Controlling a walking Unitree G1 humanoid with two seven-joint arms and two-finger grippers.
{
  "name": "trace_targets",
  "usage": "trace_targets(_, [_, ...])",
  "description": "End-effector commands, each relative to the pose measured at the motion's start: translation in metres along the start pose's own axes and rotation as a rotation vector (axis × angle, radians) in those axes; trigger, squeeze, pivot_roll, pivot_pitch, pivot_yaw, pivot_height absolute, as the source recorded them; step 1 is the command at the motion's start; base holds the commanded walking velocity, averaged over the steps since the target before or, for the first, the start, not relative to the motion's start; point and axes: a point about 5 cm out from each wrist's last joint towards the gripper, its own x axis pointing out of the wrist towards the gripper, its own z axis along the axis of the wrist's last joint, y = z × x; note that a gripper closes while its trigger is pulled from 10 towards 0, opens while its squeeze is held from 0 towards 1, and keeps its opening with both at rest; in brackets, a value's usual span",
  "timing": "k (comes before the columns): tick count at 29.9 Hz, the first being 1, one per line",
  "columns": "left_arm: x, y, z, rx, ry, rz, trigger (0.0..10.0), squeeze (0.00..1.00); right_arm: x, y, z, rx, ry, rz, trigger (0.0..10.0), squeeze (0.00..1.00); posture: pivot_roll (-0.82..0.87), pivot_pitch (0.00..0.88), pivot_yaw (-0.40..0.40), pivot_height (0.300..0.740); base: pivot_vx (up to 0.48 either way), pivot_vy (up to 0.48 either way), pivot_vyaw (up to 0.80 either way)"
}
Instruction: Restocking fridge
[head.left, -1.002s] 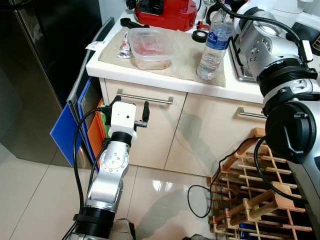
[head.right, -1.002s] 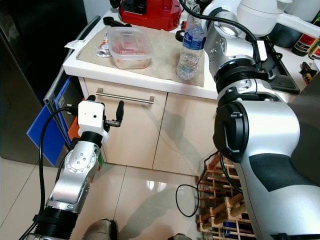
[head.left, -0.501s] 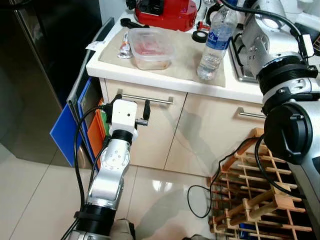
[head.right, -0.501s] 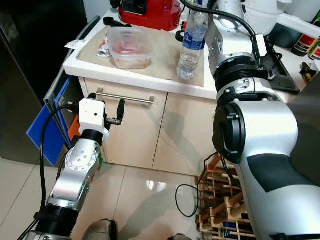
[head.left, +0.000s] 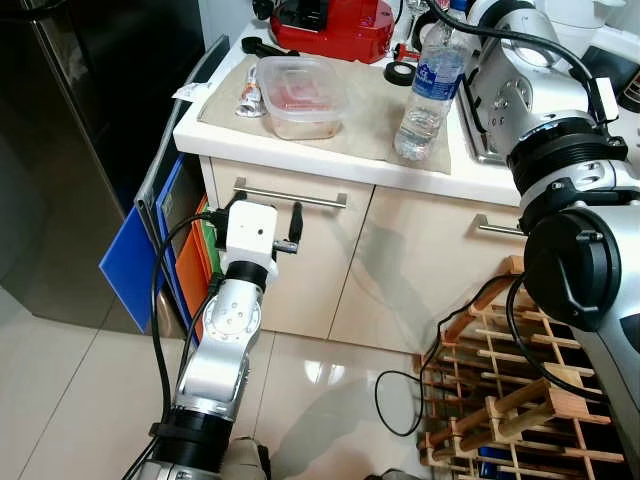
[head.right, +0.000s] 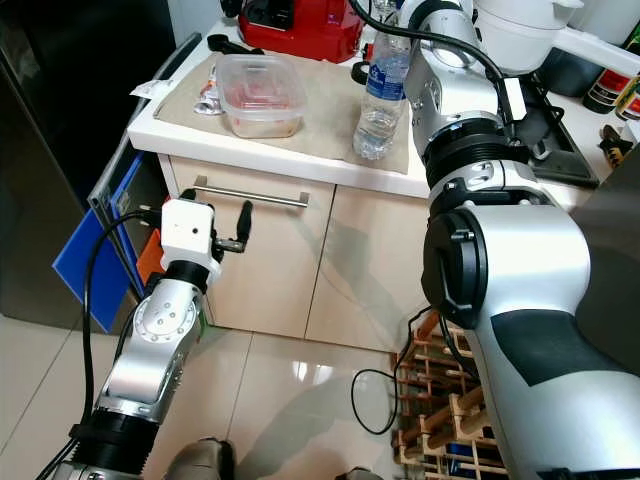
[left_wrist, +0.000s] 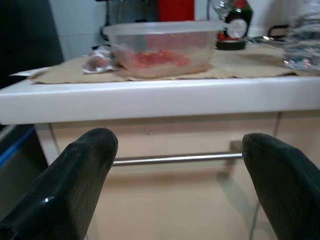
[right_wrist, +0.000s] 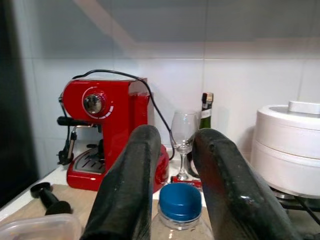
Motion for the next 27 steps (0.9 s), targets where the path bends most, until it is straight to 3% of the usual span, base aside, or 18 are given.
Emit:
trace_targets(1, [-0.002, -0.006, -0.001, 0.005, 0.002, -0.031, 10.0, 0.00, 0.000, -0.007, 0.004, -0.003, -0.039, -0.030, 10.0, 1.00, 0.15, 0.067, -0.094, 0.732, 0.000, 0.000, 0.00])
trace_targets(4, [-0.004, -0.006, 0.000, 0.026, -0.013, -0.026, 10.0, 0.00, -0.004, -0.009, 0.028, -0.077, -0.234, 0.000, 10.0, 1.00, 0.15, 0.067, -0.107, 0.732, 0.000, 0.000, 0.00])
trace_targets(9, [-0.006, -0.004, -0.003, 0.035, 0.001, -0.014, 10.0, 0.00, -0.020, -0.021, 0.014, -0.117, -0.287, -0.010, 10.0, 1.00, 0.13, 0.066, -0.104, 0.732, 0.000, 0.000, 0.00])
trace_targets(11, [-0.008, 0.000, -0.003, 0.049, 0.000, -0.017, 10.0, 0.00, -0.058, -0.047, -0.007, -0.139, -0.329, -0.100, 10.0, 1.00, 0.11, 0.062, -0.089, 0.732, 0.000, 0.000, 0.00])
trace_targets(12, [-0.008, 0.000, -0.003, 0.049, 0.000, -0.017, 10.0, 0.00, -0.058, -0.047, -0.007, -0.139, -0.329, -0.100, 10.0, 1.00, 0.11, 0.062, -0.089, 0.732, 0.000, 0.000, 0.00])
trace_targets(14, [-0.008, 0.004, -0.001, 0.047, -0.008, -0.020, 10.0, 0.00, -0.089, -0.057, -0.019, -0.198, -0.360, -0.141, 10.0, 1.00, 0.09, 0.054, -0.080, 0.732, 0.000, 0.000, 0.00])
trace_targets(15, [-0.008, 0.004, -0.001, 0.047, -0.008, -0.020, 10.0, 0.00, -0.089, -0.057, -0.019, -0.198, -0.360, -0.141, 10.0, 1.00, 0.09, 0.054, -0.080, 0.732, 0.000, 0.000, 0.00])
trace_targets(16, [-0.006, 0.009, 0.005, 0.048, -0.030, -0.013, 10.0, 0.00, -0.110, -0.063, -0.030, -0.241, -0.352, -0.162, 10.0, 1.00, 0.08, 0.047, -0.074, 0.732, 0.000, 0.000, 0.00])
trace_targets(17, [-0.006, 0.009, 0.005, 0.048, -0.030, -0.013, 10.0, 0.00, -0.110, -0.063, -0.030, -0.241, -0.352, -0.162, 10.0, 1.00, 0.08, 0.047, -0.074, 0.732, 0.000, 0.000, 0.00])
trace_targets(20, [-0.002, 0.019, 0.020, 0.048, -0.078, 0.005, 10.0, 0.00, -0.142, -0.073, -0.051, -0.285, -0.299, -0.191, 10.0, 1.00, 0.07, 0.037, -0.068, 0.732, 0.000, 0.000, 0.00])
trace_targets(23, [0.002, 0.022, 0.024, 0.047, -0.071, -0.007, 10.0, 0.00, -0.179, -0.082, -0.078, -0.338, -0.176, -0.178, 10.0, 1.00, 0.07, 0.030, -0.063, 0.732, 0.000, 0.000, 0.00])
trace_targets(24, [0.002, 0.022, 0.024, 0.047, -0.071, -0.007, 10.0, 0.00, -0.179, -0.082, -0.078, -0.338, -0.176, -0.178, 10.0, 1.00, 0.07, 0.030, -0.063, 0.732, 0.000, 0.000, 0.00])
trace_targets(27, [0.003, 0.016, 0.025, 0.056, -0.073, -0.041, 10.0, 0.00, -0.205, -0.085, -0.101, -0.332, -0.039, -0.173, 10.0, 1.00, 0.07, 0.023, -0.059, 0.732, 0.000, 0.000, 0.00])
